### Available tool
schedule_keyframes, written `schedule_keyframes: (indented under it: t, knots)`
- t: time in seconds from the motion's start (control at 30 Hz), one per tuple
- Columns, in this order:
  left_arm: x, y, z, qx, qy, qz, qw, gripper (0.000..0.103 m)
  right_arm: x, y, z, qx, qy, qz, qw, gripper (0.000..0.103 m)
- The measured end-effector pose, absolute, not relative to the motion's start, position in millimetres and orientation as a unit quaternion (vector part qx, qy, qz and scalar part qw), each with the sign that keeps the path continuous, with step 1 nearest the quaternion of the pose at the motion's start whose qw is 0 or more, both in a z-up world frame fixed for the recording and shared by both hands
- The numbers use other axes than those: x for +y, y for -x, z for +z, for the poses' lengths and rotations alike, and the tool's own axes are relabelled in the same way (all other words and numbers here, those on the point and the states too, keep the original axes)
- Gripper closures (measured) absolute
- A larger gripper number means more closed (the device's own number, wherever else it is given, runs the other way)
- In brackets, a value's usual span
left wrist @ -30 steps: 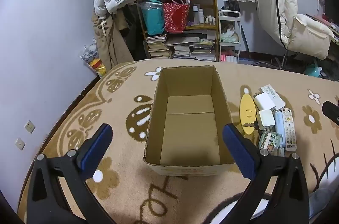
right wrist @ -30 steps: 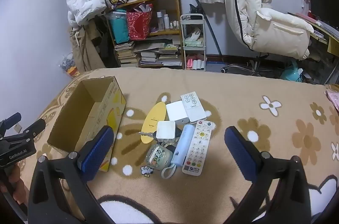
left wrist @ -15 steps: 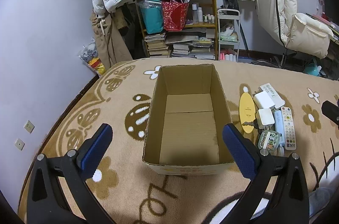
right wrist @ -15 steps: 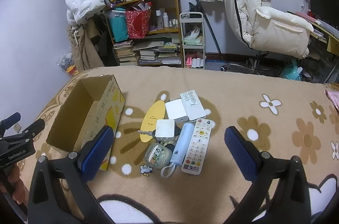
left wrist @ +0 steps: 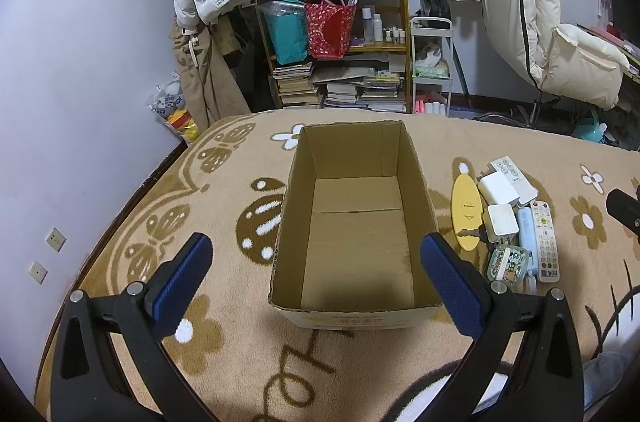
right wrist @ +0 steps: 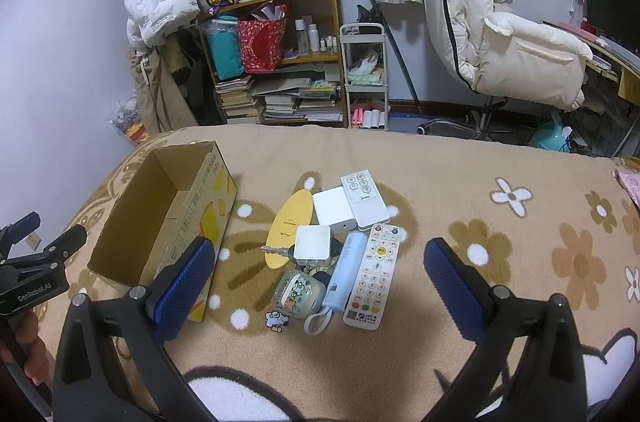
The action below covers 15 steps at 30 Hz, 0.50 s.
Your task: Organize rigid objects
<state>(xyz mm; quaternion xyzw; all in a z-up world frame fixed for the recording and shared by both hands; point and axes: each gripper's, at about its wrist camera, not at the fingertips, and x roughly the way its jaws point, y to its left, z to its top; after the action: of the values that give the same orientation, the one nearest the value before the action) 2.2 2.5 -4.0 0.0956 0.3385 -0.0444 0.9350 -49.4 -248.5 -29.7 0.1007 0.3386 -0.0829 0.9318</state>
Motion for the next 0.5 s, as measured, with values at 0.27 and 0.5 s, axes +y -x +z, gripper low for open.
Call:
schedule_keyframes:
  t: [0.27, 0.5]
  knots:
    - [1.3, -0.8, -4.1, 0.340, -0.100, -0.047, 0.934, 0.000, -249.1, 48.2, -27.6, 0.339, -0.101, -0.083, 0.932, 0.000]
    - [0.4, -1.1, -4.0, 0.341, -0.103, -0.049, 0.933, 0.000, -249.3, 48.0, -27.4, 0.340, -0.101, -0.083, 0.931, 0.000]
